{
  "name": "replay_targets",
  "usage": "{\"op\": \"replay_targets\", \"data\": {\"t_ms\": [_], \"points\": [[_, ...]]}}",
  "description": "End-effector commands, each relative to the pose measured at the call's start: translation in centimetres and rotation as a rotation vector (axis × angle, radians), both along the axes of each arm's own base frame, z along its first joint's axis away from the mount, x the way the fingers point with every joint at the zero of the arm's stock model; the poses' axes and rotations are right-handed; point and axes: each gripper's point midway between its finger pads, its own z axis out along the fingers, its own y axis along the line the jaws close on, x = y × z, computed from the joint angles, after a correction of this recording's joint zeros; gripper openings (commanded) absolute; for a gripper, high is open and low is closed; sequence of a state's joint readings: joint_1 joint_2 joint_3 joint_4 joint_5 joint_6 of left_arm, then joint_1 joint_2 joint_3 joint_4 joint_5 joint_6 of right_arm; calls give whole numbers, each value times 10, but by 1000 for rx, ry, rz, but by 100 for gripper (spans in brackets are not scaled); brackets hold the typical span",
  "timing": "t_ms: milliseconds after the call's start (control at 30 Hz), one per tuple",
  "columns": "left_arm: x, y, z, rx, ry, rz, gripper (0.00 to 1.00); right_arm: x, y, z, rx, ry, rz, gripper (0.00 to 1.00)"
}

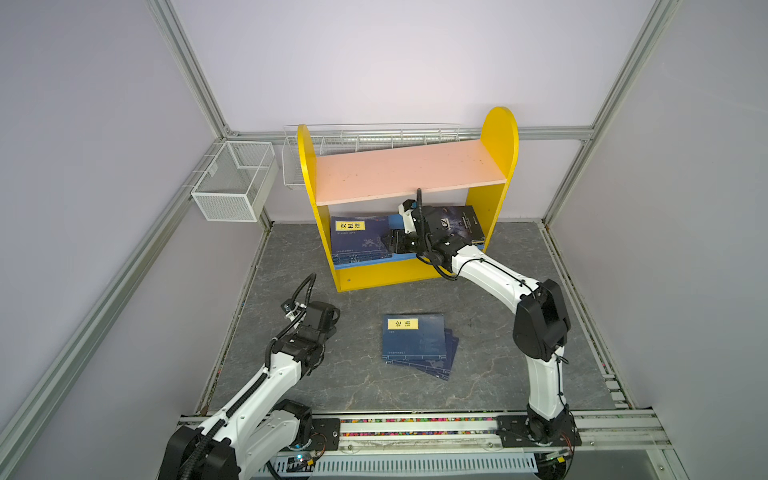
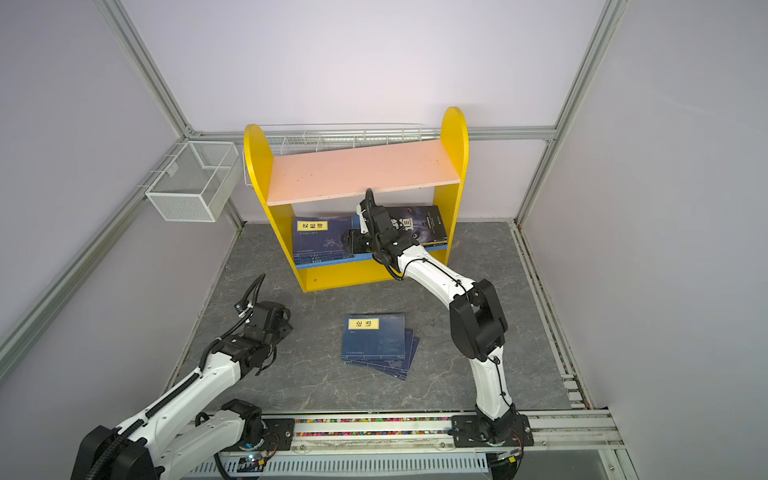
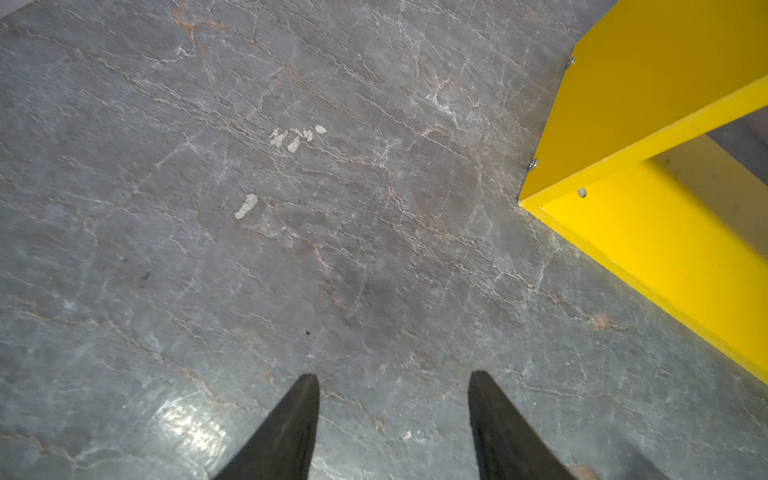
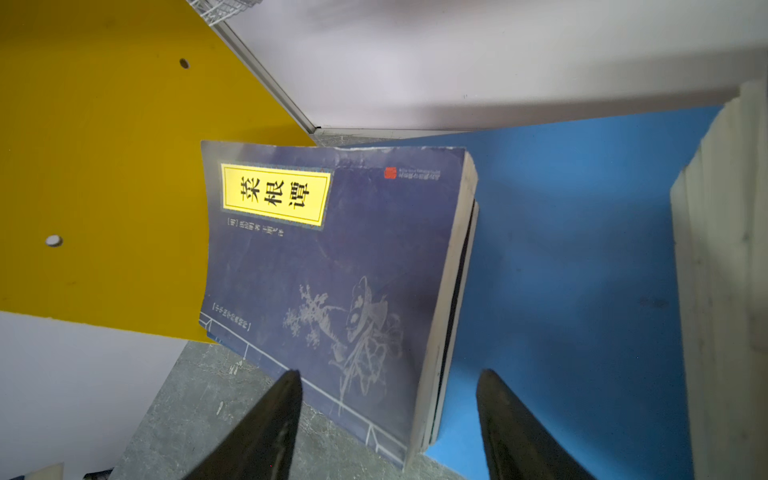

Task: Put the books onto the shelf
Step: 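Lower the book onto the books on the shelf with the right gripper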

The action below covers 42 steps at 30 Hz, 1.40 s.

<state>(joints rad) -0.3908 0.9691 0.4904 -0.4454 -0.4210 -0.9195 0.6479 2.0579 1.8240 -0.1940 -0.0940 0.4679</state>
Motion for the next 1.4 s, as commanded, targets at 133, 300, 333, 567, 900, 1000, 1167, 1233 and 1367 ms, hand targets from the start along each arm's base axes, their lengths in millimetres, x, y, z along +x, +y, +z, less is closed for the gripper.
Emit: {"op": "replay_targets", "data": {"t_ms": [133,300,333,567,900,1000,1167,1233,1367], "points": [[1,3,3,5,-9,10,59,15,22,1,65,14,68,68],[1,3,3,7,-11,8,59,20,29,-3,69,31,87,67],[1,3,3,8,-9,9,58,19,31,-3,70,34,97,67],[2,3,3,8,-11,7,58,21,31,-2,73,15,99,66],[3,1,2,9,-5,1,58,27,-15,10,60,-78,-32,66],[5,0,1,10,-1,-2,58,26,-16,0,57,-58,-34,66],[4,0,1,9,0,-3,58,28,-7,-9,73,-28,-7,62],[4,1,0,10,2,-1,58,30,-2,-11,88,-18,10,58],[4,1,1,9,1,0,58,31,11,-16,107,2,44,51]]}}
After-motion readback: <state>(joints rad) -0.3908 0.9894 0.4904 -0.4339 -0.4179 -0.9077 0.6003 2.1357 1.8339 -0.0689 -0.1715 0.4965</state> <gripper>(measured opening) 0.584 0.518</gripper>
